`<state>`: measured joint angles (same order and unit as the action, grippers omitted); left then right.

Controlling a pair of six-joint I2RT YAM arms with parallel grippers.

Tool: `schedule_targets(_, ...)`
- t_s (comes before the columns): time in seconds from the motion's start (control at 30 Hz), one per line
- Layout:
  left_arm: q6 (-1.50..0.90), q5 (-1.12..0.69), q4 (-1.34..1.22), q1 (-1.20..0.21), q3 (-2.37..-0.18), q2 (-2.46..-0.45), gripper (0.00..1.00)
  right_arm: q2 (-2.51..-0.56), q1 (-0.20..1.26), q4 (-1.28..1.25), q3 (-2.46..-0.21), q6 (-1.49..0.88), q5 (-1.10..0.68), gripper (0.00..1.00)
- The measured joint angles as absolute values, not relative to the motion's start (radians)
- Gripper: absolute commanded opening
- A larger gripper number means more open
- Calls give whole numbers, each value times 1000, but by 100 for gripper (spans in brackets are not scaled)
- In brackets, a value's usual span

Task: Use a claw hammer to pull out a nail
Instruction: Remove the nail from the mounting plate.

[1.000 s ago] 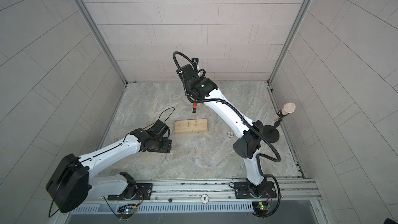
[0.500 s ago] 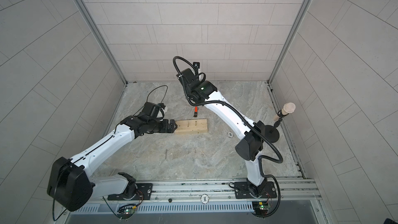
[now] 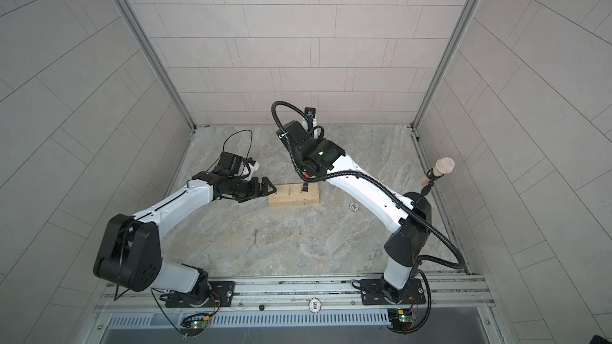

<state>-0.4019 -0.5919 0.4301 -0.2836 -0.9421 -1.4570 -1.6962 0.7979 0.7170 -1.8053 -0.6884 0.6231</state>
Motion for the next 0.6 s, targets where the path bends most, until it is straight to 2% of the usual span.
schedule_targets(0.4,-371,-582,424,-284,-942,-1512,98,-1689,813,650,-1777,-669,661,0)
schedule_targets(0.6,-351,-576,424,-284,-942,-1530,94,-1776,812,594,-1847,-626,659,0)
